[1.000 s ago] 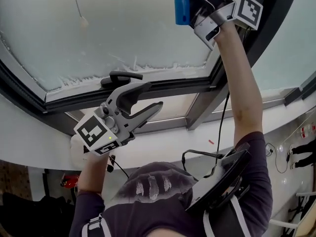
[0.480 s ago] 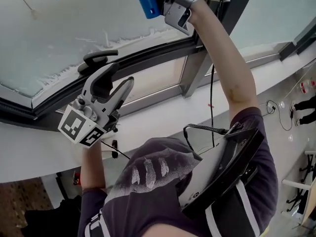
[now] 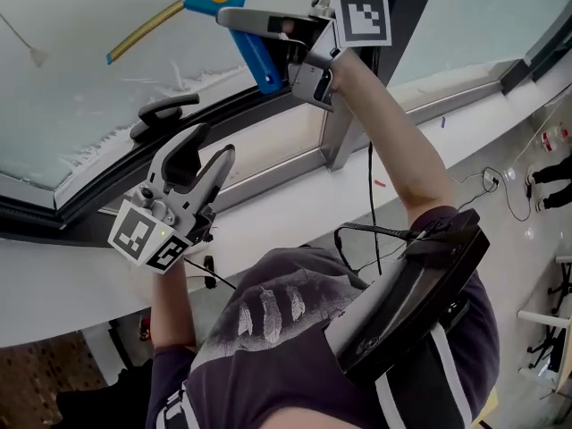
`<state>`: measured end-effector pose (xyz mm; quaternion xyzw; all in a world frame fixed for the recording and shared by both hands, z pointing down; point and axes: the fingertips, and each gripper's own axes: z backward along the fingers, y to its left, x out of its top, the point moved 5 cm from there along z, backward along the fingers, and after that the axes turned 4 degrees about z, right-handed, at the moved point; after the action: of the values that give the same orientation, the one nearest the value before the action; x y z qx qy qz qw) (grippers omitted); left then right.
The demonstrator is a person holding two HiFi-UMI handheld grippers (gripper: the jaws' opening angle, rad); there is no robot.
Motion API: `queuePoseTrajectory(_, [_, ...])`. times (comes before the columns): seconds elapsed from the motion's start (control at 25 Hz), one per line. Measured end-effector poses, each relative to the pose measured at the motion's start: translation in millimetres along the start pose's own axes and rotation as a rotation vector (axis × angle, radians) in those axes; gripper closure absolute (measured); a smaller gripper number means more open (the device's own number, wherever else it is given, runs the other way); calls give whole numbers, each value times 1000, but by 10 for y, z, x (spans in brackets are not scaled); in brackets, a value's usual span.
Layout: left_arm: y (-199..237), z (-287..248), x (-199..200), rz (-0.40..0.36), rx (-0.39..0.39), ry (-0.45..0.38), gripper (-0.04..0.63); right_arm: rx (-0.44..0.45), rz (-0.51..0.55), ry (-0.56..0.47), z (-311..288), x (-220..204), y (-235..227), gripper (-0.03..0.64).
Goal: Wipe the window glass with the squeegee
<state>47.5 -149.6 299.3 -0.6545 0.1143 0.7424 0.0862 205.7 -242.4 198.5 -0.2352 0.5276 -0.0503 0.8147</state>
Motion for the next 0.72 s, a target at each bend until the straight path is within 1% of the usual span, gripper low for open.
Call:
queuePoseTrajectory(0.12, [18,-16,-15,20,-1,-4,465,26,-20,-10,116,-170,86,495])
queuePoseTrajectory(0.2, [52,24,-25,32,12,-9,589,34,-24,-8,156,-306,167,495])
queuePoseTrajectory(0.28, [97,71,-24,29,34,-13,589,36,-24,-6,186,-467,249,495])
queuePoseTrajectory(0.36, [139,102,-18,0,60,-3,589,16,-11,15,239,-681,319,495])
queuePoseTrajectory(0.48, [198,148,-23,-36,85,22,589,-64,-9,55,405,-1101,332,494])
queuePoseTrajectory(0.64, [265,286,-52,-19,101,22,589,-176,-84,44,572,-1631,225,494])
queuePoseTrajectory(0.72, [275,351,-82,-8,86,19,589,-235,-129,19,631,-1842,152,494])
